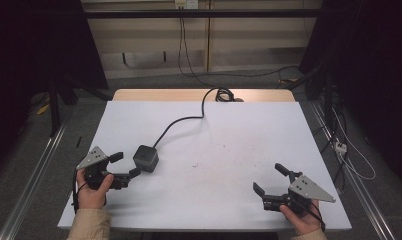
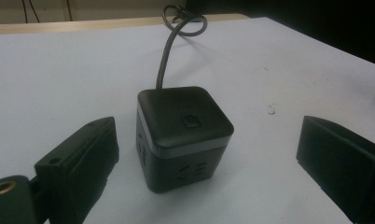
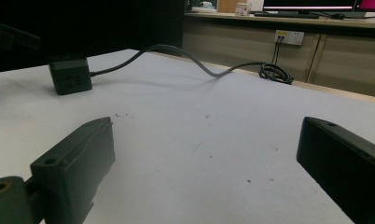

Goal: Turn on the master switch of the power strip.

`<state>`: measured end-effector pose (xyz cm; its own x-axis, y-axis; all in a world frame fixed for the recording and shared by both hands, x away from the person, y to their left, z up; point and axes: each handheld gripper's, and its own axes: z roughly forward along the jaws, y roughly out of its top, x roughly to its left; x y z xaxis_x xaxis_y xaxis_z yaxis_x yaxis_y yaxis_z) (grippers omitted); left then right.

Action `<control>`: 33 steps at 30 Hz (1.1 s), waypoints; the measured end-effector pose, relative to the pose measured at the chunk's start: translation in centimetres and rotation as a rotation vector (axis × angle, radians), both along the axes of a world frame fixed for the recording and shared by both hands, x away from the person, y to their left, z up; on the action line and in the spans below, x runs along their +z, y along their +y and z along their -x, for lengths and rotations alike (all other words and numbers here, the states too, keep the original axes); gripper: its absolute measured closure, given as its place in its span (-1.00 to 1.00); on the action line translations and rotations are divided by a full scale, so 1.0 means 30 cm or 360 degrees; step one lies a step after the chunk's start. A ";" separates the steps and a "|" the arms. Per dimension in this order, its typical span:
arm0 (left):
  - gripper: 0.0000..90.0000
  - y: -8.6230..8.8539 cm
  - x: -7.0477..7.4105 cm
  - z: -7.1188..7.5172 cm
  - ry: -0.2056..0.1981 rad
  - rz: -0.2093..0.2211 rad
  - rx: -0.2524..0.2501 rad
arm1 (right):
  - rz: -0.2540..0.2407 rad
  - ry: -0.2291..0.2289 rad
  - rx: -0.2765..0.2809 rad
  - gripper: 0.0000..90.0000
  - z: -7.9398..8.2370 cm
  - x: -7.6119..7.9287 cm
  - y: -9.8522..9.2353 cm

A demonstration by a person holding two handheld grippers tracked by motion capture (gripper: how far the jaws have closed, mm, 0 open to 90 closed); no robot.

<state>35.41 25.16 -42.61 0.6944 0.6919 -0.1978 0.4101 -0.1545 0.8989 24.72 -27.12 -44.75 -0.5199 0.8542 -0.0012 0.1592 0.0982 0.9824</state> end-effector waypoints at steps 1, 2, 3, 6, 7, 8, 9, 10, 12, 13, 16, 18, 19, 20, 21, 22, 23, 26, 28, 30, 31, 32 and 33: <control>-0.88 0.000 -0.001 0.001 0.0002 0.0000 0.0000 | 0.0000 -0.0001 0.0001 -0.92 0.000 0.000 0.000; -0.88 0.001 -0.002 0.002 -0.0001 -0.0001 -0.0002 | 0.0000 0.0001 0.0000 -0.92 0.001 0.000 0.000; -0.88 0.001 -0.003 0.003 0.0000 -0.0002 -0.0004 | 0.0003 0.0000 0.0002 -0.92 0.001 0.000 -0.001; -0.88 0.000 -0.004 0.005 -0.0005 0.0008 -0.0008 | -0.0005 0.0003 -0.0001 -0.92 0.002 0.000 -0.001; -0.88 0.002 -0.005 0.005 -0.0011 0.0012 -0.0011 | -0.0004 0.0002 -0.0001 -0.92 0.002 0.000 -0.001; -0.88 0.003 -0.006 0.007 -0.0010 0.0019 -0.0005 | -0.0003 0.0001 0.0000 -0.92 0.002 0.000 -0.001; -0.88 0.005 -0.007 0.008 -0.0007 0.0018 -0.0004 | -0.0004 0.0001 0.0001 -0.92 0.002 0.000 -0.001; -0.88 0.008 -0.009 0.010 -0.0006 0.0020 -0.0003 | -0.0003 0.0002 0.0000 -0.92 0.002 0.000 -0.002; -0.88 0.012 -0.014 0.012 -0.0007 0.0030 0.0000 | -0.0002 0.0003 0.0000 -0.92 0.002 0.000 -0.001; -0.88 0.015 -0.016 0.014 -0.0009 0.0029 0.0001 | -0.0004 0.0002 0.0001 -0.92 0.002 0.000 -0.001; -0.88 0.022 -0.019 0.021 -0.0014 0.0043 0.0011 | -0.0004 0.0002 0.0001 -0.92 0.002 0.001 -0.001; -0.88 0.028 -0.020 0.024 -0.0016 0.0046 0.0013 | -0.0005 0.0000 0.0000 -0.92 0.003 0.001 -0.002; -0.88 0.031 -0.021 0.025 -0.0015 0.0046 0.0013 | -0.0005 0.0001 0.0000 -0.92 0.003 0.001 -0.002; -0.88 0.033 -0.022 0.026 -0.0016 0.0043 0.0012 | -0.0007 0.0002 0.0000 -0.92 0.003 0.001 -0.001; -0.88 0.036 -0.025 0.028 -0.0009 0.0040 0.0017 | -0.0004 0.0000 0.0001 -0.92 0.003 0.001 -0.002; -0.88 0.039 -0.027 0.029 -0.0006 0.0040 0.0018 | -0.0006 0.0001 0.0001 -0.92 0.004 0.001 -0.002; -0.88 0.042 -0.028 0.030 -0.0004 0.0036 0.0018 | -0.0004 0.0001 0.0001 -0.92 0.004 0.001 -0.002; -0.88 0.050 -0.030 0.035 -0.0003 0.0031 0.0020 | -0.0005 0.0002 0.0004 -0.92 0.003 0.001 -0.002; -0.88 0.055 -0.031 0.038 -0.0008 0.0031 0.0026 | -0.0003 0.0004 0.0008 -0.92 0.003 0.001 -0.001; -0.88 0.060 -0.032 0.041 -0.0006 0.0028 0.0026 | 0.0001 0.0004 0.0010 -0.92 0.003 0.000 0.000; -0.88 0.062 -0.033 0.042 -0.0006 0.0029 0.0030 | -0.0001 0.0004 0.0012 -0.92 0.003 0.000 0.000; -0.88 0.064 -0.034 0.044 -0.0006 0.0031 0.0030 | -0.0001 0.0004 0.0011 -0.92 0.003 0.000 -0.001; -0.88 0.066 -0.035 0.045 -0.0005 0.0030 0.0031 | -0.0002 0.0004 0.0011 -0.92 0.003 0.000 -0.001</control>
<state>34.05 27.13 -43.66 0.6814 0.7015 -0.2090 0.4103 -0.1296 0.9027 24.63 -27.14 -44.75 -0.5258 0.8506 0.0014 0.1613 0.0981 0.9820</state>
